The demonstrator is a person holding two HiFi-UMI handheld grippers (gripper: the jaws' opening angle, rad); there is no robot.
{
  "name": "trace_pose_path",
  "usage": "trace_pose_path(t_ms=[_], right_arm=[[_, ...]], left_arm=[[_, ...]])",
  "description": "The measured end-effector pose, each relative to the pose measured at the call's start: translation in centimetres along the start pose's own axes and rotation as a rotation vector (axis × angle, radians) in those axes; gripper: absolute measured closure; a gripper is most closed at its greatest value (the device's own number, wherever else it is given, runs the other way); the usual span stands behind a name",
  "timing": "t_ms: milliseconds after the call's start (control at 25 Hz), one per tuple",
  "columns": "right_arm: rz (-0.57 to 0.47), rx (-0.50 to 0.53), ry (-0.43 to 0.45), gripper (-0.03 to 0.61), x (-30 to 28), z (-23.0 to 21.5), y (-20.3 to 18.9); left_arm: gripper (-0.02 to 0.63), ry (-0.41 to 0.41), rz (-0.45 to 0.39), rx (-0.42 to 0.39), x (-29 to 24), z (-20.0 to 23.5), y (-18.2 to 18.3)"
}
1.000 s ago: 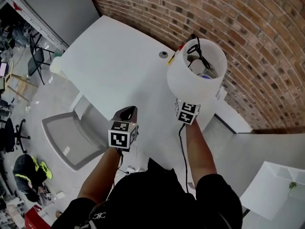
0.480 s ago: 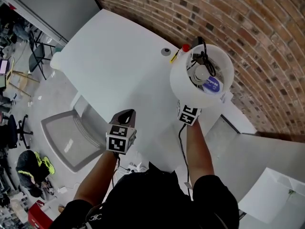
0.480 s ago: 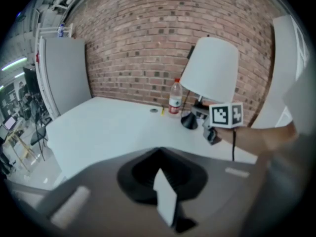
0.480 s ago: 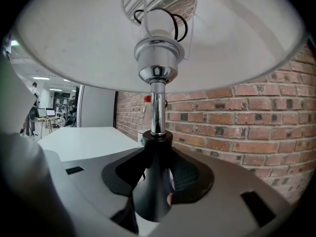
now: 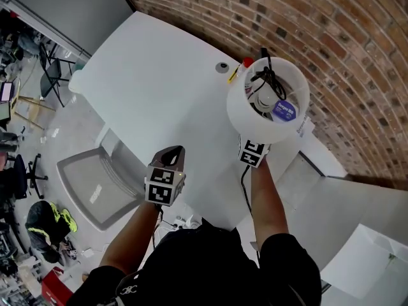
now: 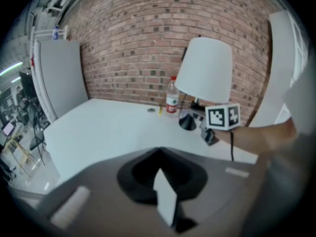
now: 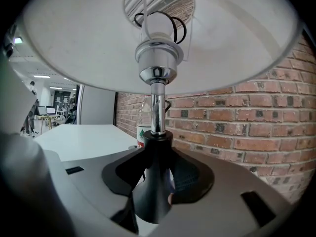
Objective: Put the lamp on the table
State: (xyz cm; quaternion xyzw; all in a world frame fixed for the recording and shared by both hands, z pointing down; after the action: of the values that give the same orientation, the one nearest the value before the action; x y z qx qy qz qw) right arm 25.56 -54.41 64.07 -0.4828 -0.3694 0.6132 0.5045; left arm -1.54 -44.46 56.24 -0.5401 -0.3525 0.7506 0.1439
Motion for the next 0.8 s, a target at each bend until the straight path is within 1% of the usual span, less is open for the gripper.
trace_pose_path(t_ms=[440,680,800], right_arm=[[0.0,-0.033,-0.027,0.434,-0.2,0.0,-0.2],[0.02,-0.037,-0.01,0.434,-0.3,0.1,-0.3],[0.058,-0.061,0.011,0.428,-0.1,0.5,-1.6]], left_arm=[[0.612,-0.009,0.005,-0.007,0.0,-0.4,-0.2],[0.612,-0.008,0.002,-0.006,0.3,-0.3,-0.4],[0.612,-0.013,0.0,-0.011,0.4,-0.5,-0.4]])
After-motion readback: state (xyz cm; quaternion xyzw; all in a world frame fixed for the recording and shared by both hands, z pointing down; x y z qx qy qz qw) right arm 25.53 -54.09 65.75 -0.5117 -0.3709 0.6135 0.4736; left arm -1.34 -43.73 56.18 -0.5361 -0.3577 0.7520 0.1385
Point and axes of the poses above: the fingertips, and each gripper's own axes: x backward along the fingers, z to its left, y out of its top, the point moved 7 cm from there along x, backward along the fingers, and after that the axes turned 12 degrees about x, right-handed, at the moved point
